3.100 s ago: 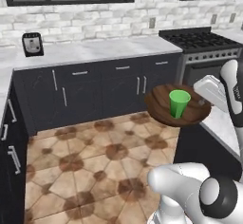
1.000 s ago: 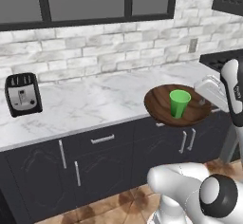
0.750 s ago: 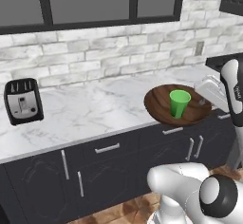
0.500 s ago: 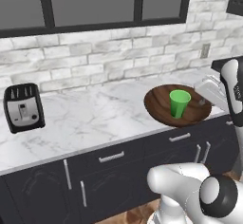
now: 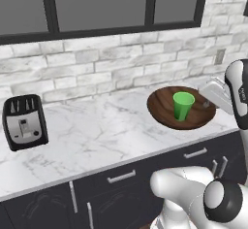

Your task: Place the cup inside the bowl on the dining table and move the bowl to any counter.

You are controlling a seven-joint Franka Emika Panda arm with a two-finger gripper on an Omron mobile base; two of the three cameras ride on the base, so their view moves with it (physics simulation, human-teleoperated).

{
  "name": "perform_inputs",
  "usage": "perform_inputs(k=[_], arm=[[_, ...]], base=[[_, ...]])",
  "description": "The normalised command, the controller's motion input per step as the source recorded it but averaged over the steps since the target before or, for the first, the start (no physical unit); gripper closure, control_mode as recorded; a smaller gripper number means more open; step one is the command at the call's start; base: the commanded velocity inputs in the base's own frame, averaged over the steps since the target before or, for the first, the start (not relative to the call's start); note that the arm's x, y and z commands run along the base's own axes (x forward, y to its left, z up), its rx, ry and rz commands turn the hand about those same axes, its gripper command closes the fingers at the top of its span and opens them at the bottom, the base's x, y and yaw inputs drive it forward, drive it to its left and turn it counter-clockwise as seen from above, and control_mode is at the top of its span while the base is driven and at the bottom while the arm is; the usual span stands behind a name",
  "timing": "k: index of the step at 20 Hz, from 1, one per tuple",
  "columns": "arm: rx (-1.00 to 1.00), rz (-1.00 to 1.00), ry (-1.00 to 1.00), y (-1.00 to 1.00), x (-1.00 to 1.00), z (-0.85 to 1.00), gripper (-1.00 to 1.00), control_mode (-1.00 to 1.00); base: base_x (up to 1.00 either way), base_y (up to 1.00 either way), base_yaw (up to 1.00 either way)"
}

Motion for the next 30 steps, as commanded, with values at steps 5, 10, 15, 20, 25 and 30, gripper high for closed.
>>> perform_inputs(k=[5,10,15,20,25,30], arm=[[0.00,0.00,0.00,0.00,0.00,0.00,1.00,1.00],[0.00,0.00,0.00,0.00,0.00,0.00,1.00,1.00],[0.00,0.00,0.00,0.00,0.00,0.00,1.00,1.00],[0.00,0.00,0.00,0.00,0.00,0.00,1.00,1.00],[0.00,0.00,0.00,0.00,0.00,0.00,1.00,1.00],[0.00,0.00,0.00,0.00,0.00,0.00,1.00,1.00]], base=[[0.49,0.12,0.00],[0.43,0.10,0.00],[0.05,0.01,0.00],[0.00,0.00,0.00],[0.00,0.00,0.00],[0.00,0.00,0.00]])
